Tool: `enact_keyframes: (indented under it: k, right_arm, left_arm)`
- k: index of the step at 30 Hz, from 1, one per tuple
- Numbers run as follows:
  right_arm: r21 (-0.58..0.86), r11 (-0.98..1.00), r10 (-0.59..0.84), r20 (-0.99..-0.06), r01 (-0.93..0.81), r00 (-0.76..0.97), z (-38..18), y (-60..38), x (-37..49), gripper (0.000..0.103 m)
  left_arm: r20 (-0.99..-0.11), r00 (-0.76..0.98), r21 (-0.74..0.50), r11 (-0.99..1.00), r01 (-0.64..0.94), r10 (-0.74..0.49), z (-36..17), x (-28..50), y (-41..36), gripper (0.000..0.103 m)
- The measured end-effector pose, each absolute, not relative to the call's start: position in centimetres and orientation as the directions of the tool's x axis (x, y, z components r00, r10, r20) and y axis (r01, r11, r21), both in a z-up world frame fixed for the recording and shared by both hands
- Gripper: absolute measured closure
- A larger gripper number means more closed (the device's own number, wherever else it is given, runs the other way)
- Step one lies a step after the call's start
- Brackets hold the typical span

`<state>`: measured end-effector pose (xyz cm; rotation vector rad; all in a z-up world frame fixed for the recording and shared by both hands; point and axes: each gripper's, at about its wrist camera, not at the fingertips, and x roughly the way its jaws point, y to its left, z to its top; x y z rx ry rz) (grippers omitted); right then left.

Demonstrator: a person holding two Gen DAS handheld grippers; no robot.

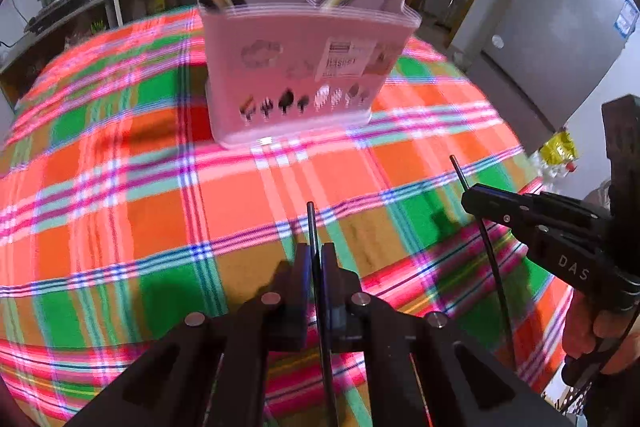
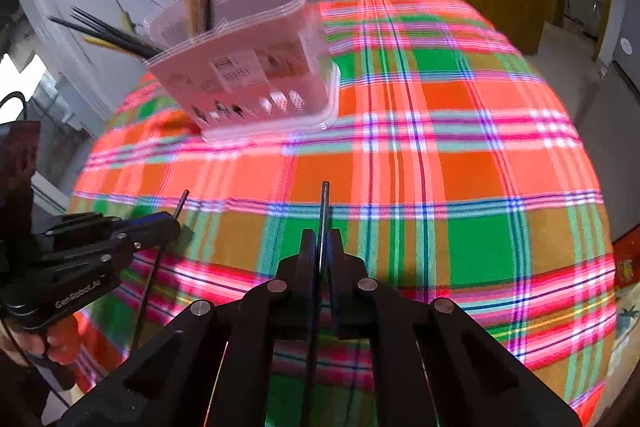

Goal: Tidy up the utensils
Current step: 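Close the left gripper on a black chopstick while the right gripper grasps another, then lift both black chopsticks and carry them toward the pink basket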

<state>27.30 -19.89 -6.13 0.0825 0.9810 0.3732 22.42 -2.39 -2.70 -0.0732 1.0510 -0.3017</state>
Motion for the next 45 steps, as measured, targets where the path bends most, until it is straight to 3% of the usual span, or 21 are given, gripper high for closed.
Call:
enact_keyframes:
  k: [11, 22, 29, 34, 36, 38, 45]
  right_arm:
    - [0.232, 0.906, 0.409, -0.696, -0.354, 0.59, 1.2, -19.3, 25.4, 0.098]
    - [0.23, 0.924, 0.352, -0.824, -0.305, 0.444, -7.2, -18.5, 28.1, 0.091]
    - [0.2, 0.932, 0.313, -0.864, -0.301, 0.395, -9.2, -17.4, 29.9, 0.09]
    - [0.178, 0.93, 0.301, -0.872, -0.322, 0.386, -9.4, -16.5, 30.5, 0.09]
    - [0.174, 0.925, 0.302, -0.875, -0.337, 0.378, -9.3, -16.2, 30.5, 0.098]
    - [0.179, 0.92, 0.311, -0.875, -0.349, 0.372, -9.1, -16.0, 30.4, 0.098]
    - [0.2, 0.896, 0.38, -0.807, -0.396, 0.452, -4.3, -15.8, 28.6, 0.099]
  left_arm:
    - [-0.747, 0.593, -0.193, 0.951, 0.24, -0.301, 5.6, 20.3, -0.8, 0.098]
    - [-0.814, 0.502, -0.23, 0.956, 0.182, -0.291, 0.7, 21.2, 0.6, 0.098]
    - [-0.821, 0.489, -0.236, 0.955, 0.181, -0.296, 0.0, 21.5, 0.9, 0.098]
    - [-0.823, 0.481, -0.244, 0.952, 0.183, -0.304, -0.2, 21.7, 0.7, 0.098]
    - [-0.824, 0.479, -0.245, 0.952, 0.184, -0.304, -0.2, 21.8, 0.5, 0.099]
    - [-0.822, 0.479, -0.246, 0.951, 0.188, -0.308, -0.1, 21.8, 0.4, 0.099]
    - [-0.795, 0.513, -0.247, 0.945, 0.212, -0.323, 2.2, 21.3, 0.3, 0.099]
